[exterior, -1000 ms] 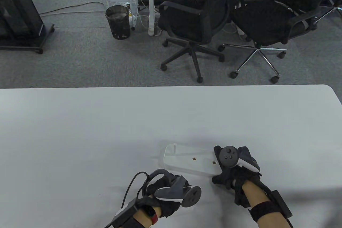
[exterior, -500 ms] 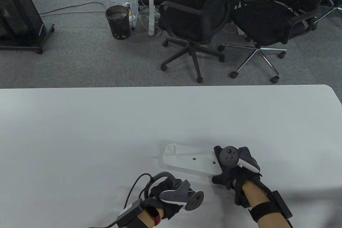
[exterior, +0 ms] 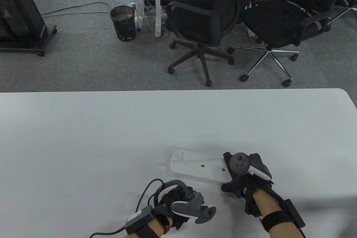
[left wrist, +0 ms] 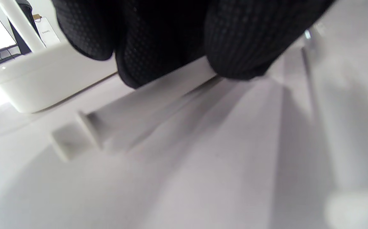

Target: Fit Hanoi Tower parts together into a complete Hanoi Tower

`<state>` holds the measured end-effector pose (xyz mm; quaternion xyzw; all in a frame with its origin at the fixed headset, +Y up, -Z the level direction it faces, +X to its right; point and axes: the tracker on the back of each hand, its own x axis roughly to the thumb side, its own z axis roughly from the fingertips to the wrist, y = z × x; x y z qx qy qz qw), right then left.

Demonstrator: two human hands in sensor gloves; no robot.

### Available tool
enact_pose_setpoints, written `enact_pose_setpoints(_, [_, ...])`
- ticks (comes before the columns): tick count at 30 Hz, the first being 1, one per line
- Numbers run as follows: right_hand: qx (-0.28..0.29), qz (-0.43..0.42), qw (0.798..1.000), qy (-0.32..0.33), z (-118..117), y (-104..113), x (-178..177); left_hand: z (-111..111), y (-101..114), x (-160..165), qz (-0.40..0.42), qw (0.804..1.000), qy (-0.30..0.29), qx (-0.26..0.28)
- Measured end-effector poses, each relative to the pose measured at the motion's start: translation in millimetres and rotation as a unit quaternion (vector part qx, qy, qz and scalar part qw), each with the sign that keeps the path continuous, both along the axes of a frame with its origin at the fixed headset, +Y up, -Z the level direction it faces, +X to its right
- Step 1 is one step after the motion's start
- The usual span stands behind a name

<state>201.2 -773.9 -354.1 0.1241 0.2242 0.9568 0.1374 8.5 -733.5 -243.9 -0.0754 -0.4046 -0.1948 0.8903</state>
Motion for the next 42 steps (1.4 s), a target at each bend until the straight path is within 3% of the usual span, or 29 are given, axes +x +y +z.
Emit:
enact_pose_setpoints(5, [0.001,-0.001,1.000,0.000,0,0,0,0,11,-6,0.028,1.000,0.001,-0.003])
enact_pose_setpoints(13, [-0.002,0.004,1.000,0.001,0,0,0,-6,79,-23,0.157,0.987,0.044,-0.006])
enact_pose_setpoints(19, [-0.003,0.005,1.000,0.001,0,0,0,-12,131,-35,0.258,0.964,0.063,-0.006])
enact_pose_setpoints(23, [-0.003,0.007,1.000,0.001,-1,0,0,-19,152,-42,0.339,0.937,0.083,-0.028])
enact_pose_setpoints(33, [-0.004,0.009,1.000,0.001,-1,0,-1,-36,177,-34,0.357,0.928,0.106,0.031])
enact_pose_setpoints(42, [-0.006,0.009,1.000,0.001,-1,0,-1,-58,163,-23,0.316,0.936,0.144,0.066])
